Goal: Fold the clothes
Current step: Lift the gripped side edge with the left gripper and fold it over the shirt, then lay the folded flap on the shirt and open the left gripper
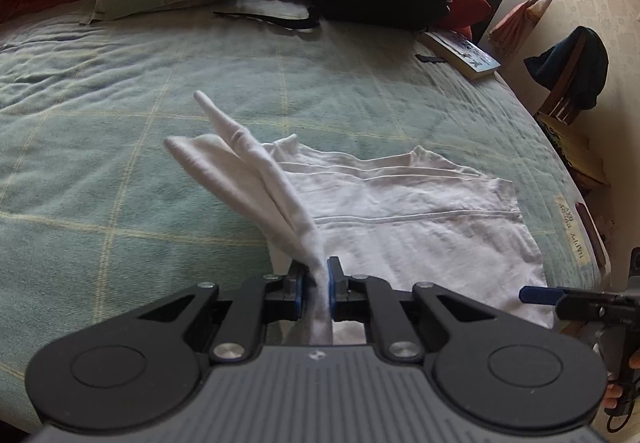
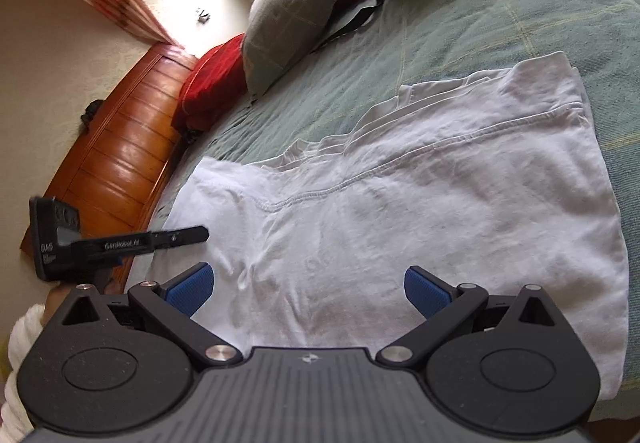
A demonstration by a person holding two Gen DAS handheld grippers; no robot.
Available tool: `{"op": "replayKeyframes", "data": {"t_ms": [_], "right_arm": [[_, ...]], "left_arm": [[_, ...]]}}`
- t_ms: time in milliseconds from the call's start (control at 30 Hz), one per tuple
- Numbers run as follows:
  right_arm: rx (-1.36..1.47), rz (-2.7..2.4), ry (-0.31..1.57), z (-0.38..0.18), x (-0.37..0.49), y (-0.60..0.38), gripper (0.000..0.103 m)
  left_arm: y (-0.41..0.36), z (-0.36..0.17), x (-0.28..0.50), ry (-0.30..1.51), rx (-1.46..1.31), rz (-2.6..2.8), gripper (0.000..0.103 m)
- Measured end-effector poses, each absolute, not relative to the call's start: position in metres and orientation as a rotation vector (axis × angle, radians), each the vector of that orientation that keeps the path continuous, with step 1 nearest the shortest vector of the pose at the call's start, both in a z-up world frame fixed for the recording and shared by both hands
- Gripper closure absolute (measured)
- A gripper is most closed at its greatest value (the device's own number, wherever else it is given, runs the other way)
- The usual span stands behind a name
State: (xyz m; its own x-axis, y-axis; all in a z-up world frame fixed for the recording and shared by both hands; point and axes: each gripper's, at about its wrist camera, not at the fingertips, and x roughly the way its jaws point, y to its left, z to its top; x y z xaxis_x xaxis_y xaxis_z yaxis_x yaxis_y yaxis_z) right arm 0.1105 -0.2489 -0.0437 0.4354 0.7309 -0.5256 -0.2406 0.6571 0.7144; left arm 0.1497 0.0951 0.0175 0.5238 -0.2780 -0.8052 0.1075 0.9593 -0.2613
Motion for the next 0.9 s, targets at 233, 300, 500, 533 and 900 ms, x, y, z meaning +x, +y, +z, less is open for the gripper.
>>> {"op": "replayKeyframes", "data": {"t_ms": [233, 300, 500, 533, 900], "right_arm": [[0.545, 0.755, 0.946, -0.051, 0.099, -0.263, 0.000], [0.549, 0.762, 0.934, -0.052, 0.096, -0.268, 0.000], [0.574, 0.765, 0.906, -0.055, 0.084, -0.287, 0.000], [0.577, 0.762, 0.904, -0.055, 0.082, -0.290, 0.000], [0.604, 0.720, 0.884, -0.061, 0.070, -0.313, 0.000]], "left_arm": [[0.065, 0.028, 0.152, 1.001, -0.167, -0.241, 0.094], [0.055, 0.032, 0.153, 0.999, -0.163, -0.252, 0.094], [0.023, 0.041, 0.159, 0.993, -0.147, -0.299, 0.094], [0.017, 0.041, 0.162, 0.996, -0.151, -0.309, 0.094], [-0.050, 0.023, 0.188, 1.054, -0.118, -0.387, 0.094]]}}
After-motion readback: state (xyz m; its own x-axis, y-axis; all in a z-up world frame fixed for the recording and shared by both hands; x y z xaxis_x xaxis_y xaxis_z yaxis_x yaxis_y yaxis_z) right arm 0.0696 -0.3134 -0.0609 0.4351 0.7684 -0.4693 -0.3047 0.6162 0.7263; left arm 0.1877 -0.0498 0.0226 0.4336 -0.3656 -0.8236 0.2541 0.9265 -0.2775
